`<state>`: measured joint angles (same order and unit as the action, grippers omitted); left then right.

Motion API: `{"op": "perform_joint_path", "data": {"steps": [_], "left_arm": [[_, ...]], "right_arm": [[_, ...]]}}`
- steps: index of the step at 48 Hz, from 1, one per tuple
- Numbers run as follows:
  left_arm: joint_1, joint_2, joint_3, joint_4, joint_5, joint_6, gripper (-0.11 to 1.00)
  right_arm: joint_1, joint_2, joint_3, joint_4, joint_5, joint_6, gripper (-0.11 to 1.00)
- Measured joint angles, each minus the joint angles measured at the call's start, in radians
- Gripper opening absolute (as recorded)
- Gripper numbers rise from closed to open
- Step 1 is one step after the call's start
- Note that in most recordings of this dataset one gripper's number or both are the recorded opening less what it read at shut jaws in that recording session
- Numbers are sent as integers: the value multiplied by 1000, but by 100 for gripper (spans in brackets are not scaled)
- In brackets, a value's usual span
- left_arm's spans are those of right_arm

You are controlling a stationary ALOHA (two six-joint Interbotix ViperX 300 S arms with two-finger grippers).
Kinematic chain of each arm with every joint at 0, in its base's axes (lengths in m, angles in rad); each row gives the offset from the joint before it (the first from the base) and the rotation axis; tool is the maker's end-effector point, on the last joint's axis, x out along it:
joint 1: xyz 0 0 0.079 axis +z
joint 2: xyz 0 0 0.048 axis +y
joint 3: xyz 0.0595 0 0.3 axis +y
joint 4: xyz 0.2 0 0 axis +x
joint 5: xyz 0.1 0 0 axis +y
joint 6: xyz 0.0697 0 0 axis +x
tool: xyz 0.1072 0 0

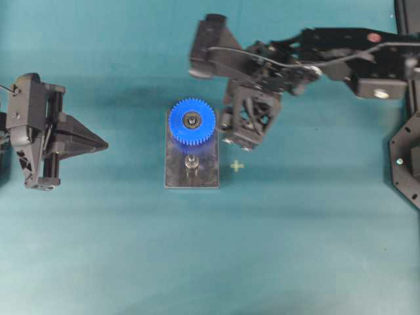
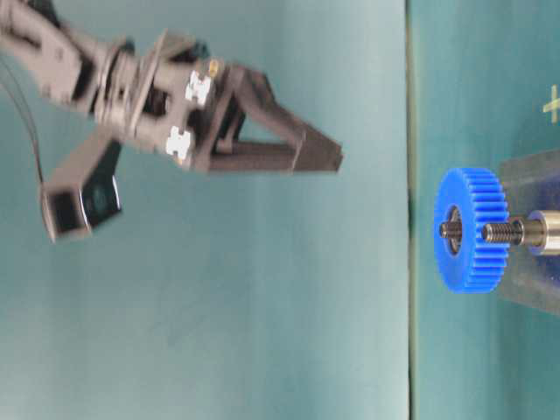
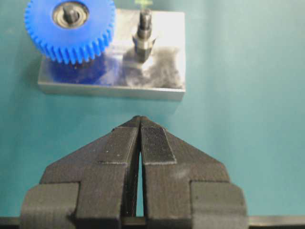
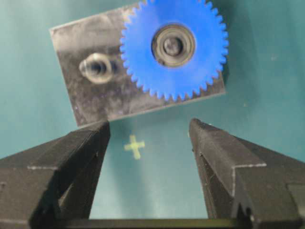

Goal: Fit the large gear onto the shaft.
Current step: 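Open the right gripper and withdraw it from the gear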

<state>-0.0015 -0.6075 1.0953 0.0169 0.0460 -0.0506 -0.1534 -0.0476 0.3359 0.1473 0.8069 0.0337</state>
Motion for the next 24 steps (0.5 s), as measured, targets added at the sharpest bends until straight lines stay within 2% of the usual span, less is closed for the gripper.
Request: {"op": "perform_joint_path", "data": {"steps": [11, 24], "left_arm": [[0, 0, 0, 0, 0, 0, 0], [-2, 0, 0, -2, 0, 0, 0]], "right_arm": [[51, -21, 72, 2, -55, -72, 71], [63, -29, 103, 2, -133, -86, 71]]}}
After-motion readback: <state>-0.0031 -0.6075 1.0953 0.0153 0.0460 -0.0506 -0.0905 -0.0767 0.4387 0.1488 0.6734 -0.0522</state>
